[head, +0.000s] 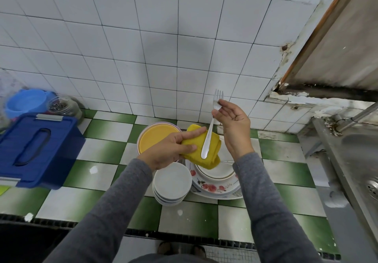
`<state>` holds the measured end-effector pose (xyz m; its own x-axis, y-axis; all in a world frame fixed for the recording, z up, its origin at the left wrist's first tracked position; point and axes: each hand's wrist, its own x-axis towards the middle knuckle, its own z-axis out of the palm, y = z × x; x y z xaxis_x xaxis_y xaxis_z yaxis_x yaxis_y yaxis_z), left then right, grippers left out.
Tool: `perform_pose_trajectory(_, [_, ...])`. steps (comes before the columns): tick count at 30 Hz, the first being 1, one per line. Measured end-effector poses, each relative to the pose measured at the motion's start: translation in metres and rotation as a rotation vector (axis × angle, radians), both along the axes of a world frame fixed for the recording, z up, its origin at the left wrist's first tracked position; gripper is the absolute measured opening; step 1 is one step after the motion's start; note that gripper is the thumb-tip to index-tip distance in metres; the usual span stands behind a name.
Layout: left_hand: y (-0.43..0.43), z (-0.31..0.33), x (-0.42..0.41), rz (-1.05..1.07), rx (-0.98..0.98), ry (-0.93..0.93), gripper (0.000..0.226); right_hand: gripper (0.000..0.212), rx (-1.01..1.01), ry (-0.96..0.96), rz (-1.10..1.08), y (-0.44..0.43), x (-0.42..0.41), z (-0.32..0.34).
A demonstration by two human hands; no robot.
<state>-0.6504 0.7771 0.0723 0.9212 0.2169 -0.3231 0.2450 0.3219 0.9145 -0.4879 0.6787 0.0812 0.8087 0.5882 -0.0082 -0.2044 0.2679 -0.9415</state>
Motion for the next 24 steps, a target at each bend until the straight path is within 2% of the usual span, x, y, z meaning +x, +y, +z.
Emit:
perform_pose_trajectory(5, [0.000,0.002,0.003,0.067,-0.005,-0.034,0.048,0.038,0.006,0.004,-0.001,0.000,0.000,0.001])
perform_pose_trajectory(10, [-0.001,0.001,0.001,0.025,0.002,-0.005,0.046,0.037,0.001,0.010,-0.018,0.001,0.003,0.001])
perform_pose_trajectory(16, [-0.003,0.002,0.008,0.166,-0.046,-0.065,0.046,0.038,-0.047,-0.024,0.020,-0.003,0.002,-0.003])
perform_pose_trajectory(20, [-0.001,-0.003,0.015,0.285,-0.061,-0.075,0.046,0.038,-0.161,-0.161,0.111,-0.006,-0.004,-0.011])
perform_pose_trajectory(24, [-0.004,-0.005,0.018,0.337,-0.082,-0.093,0.046,0.034,-0.337,-0.376,0.135,-0.010,-0.006,-0.018])
